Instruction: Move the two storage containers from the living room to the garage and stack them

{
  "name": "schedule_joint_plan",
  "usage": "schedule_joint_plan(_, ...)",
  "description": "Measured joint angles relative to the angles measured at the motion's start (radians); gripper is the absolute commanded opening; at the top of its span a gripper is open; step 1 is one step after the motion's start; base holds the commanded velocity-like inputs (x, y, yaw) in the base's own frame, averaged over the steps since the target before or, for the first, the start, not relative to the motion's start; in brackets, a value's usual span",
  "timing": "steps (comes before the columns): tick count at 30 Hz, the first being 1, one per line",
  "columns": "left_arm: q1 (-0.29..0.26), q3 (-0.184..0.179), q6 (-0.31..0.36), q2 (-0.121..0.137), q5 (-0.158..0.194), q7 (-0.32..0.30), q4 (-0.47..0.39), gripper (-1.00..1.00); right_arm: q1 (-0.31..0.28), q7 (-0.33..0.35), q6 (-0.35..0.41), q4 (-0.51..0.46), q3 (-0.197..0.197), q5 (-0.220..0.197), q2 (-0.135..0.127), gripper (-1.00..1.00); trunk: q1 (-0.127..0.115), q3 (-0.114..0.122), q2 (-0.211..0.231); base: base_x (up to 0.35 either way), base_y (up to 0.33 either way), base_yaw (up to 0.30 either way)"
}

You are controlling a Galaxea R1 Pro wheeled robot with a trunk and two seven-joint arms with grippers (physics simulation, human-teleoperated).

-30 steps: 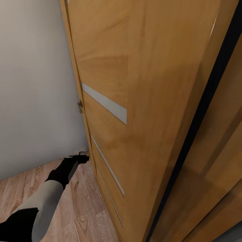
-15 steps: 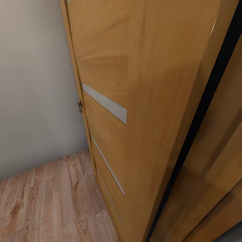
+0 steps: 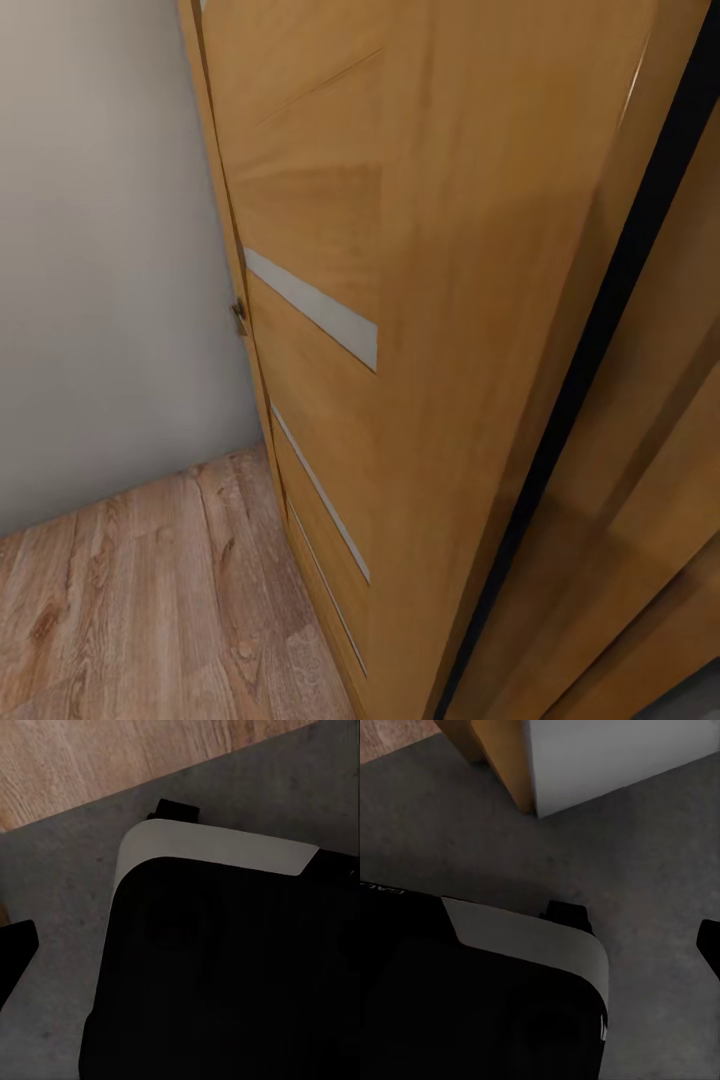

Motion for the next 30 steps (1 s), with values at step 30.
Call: schedule_joint_plan(30, -0.001, -0.008, 0.0, -0.002, 0.001, -0.002, -0.001, 1.0, -0.001, 0.003, 0.002, -0.002, -0.003, -0.013, 0.0, 1.0, 0.0, 0.0, 0.0, 0.0, 0.0, 0.074)
